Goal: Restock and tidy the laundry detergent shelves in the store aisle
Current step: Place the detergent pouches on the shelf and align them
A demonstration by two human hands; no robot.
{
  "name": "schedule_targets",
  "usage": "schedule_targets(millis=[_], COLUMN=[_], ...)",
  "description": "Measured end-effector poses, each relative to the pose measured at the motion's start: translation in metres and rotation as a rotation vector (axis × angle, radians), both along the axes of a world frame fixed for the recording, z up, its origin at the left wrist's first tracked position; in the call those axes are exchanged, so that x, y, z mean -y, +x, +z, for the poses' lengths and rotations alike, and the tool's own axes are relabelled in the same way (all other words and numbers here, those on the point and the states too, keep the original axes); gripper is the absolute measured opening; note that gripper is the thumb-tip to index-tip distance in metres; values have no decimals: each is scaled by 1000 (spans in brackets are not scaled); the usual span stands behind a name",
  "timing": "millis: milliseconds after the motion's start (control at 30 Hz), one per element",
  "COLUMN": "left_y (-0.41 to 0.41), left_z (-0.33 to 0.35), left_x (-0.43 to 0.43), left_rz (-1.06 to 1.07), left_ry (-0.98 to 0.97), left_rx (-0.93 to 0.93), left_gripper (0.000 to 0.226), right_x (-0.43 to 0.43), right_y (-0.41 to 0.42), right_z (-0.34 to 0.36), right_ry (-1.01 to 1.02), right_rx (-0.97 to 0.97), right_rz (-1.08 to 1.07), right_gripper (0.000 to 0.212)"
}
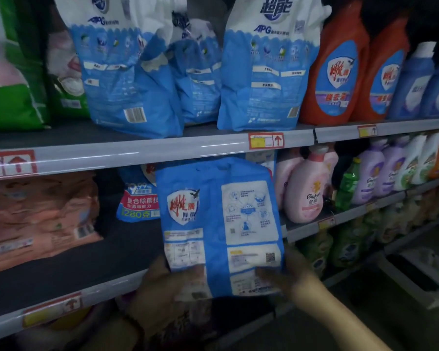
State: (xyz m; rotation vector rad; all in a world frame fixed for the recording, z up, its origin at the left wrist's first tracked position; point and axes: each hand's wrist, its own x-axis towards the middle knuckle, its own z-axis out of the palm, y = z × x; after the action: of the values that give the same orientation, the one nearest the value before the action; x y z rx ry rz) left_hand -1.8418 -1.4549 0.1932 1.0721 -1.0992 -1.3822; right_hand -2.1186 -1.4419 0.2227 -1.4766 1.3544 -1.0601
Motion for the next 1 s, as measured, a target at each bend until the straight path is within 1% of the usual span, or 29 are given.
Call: schedule_targets(millis=[33,100,167,233,267,333,367,400,433,467,500,567,600,667,733,767,833,933,1000], left_y=[3,15,33,44,48,50,48,45,42,38,36,37,41,50,57,58,58,64,70], left_z=[3,15,18,9,1,-11,-15,-20,-22,-24,-21,-22,-24,-25,-24,-18,-7,-7,-7], left_x=[17,58,100,133,146,165,169,170,169,166,160,154,152,144,130,118,92,62,41], left_rz=[-6,-7,80,169,251,447,522,542,534,515,506,523,530,497,465,446,397,326,310], left_ry=[-19,-73,-112,-98,-95,-12,31,43,41,20,23,-30,-56,-55,-78,-87,-59,-19,17], left_rx=[35,110,242,402,472,518,535,550,576,595,623,660,688,736,800,808,759,701,675], left_gripper=[46,47,51,51,50,51,55,58,56,48,39,25,23,28,35,33,26,15,24], right_x=[17,59,114,160,175,184,183,179,172,164,155,141,135,123,111,106,94,75,61], right_y=[2,8,17,31,40,63,74,83,88,93,95,97,98,98,100,103,112,126,134], right_z=[0,0,-2,-10,-16,-24,-31,-40,-49,-56,-64,-70,-72,-73,-68,-65,-55,-41,-33], right_ry=[-17,-75,-129,-70,-19,84,97,89,57,24,0,-6,-6,-72,-208,-251,-261,-245,-219], right_rx=[7,-33,-259,-474,-528,-509,-503,-544,-625,-715,-764,-744,-729,-729,-701,-670,-602,-559,-521], right_rz=[-8,-2,-24,-112,-134,-117,-81,-47,-27,-17,-8,9,8,-12,-29,-20,8,42,24], right_gripper=[39,36,36,46,54,70,74,74,70,66,63,57,54,46,35,31,24,31,42])
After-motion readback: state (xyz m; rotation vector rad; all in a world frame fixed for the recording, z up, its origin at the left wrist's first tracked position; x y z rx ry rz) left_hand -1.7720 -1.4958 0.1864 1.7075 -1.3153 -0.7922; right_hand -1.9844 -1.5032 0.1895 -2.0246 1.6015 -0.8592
